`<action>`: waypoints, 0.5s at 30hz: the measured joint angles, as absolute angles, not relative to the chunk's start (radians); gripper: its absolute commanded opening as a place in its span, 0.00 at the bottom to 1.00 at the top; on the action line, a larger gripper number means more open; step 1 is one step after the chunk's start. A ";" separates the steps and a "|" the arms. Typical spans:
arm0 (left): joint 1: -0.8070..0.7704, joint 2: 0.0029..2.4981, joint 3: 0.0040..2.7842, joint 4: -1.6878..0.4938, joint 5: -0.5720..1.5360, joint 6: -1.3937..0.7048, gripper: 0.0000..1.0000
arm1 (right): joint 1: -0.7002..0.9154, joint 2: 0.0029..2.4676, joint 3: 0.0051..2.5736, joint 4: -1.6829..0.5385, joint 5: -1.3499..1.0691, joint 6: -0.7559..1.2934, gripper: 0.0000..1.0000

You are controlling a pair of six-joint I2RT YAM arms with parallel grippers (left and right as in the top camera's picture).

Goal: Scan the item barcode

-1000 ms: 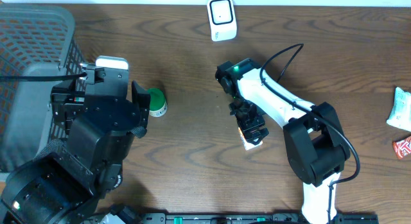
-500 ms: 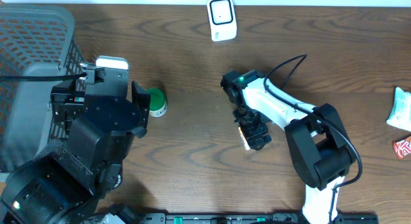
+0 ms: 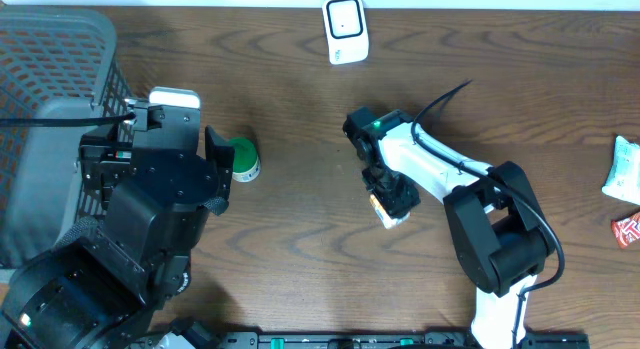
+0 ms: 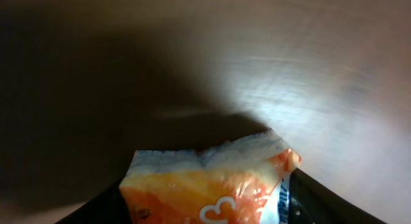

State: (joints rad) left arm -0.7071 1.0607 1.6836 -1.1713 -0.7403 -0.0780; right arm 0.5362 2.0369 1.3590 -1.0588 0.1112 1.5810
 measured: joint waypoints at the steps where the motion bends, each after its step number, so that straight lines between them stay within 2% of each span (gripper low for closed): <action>1: -0.707 1.061 1.684 -1.172 -0.741 -0.078 0.98 | 0.535 2.036 1.360 -1.029 0.114 1.542 0.60; 7: -0.707 1.061 1.684 -1.172 -0.740 -0.078 0.98 | 0.519 2.037 1.369 -0.978 0.115 1.295 0.63; 10: -0.707 1.061 1.684 -1.171 -0.740 -0.078 0.98 | 0.500 2.039 1.378 -0.960 0.114 1.143 0.68; 15: -0.707 1.061 1.684 -1.171 -0.740 -0.078 0.98 | 0.468 2.049 1.398 -0.944 0.114 0.853 0.91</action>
State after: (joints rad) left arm -0.7071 1.0607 1.6836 -1.1713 -0.7403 -0.0780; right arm 0.4683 2.0487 1.3983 -0.9436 0.1139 0.8528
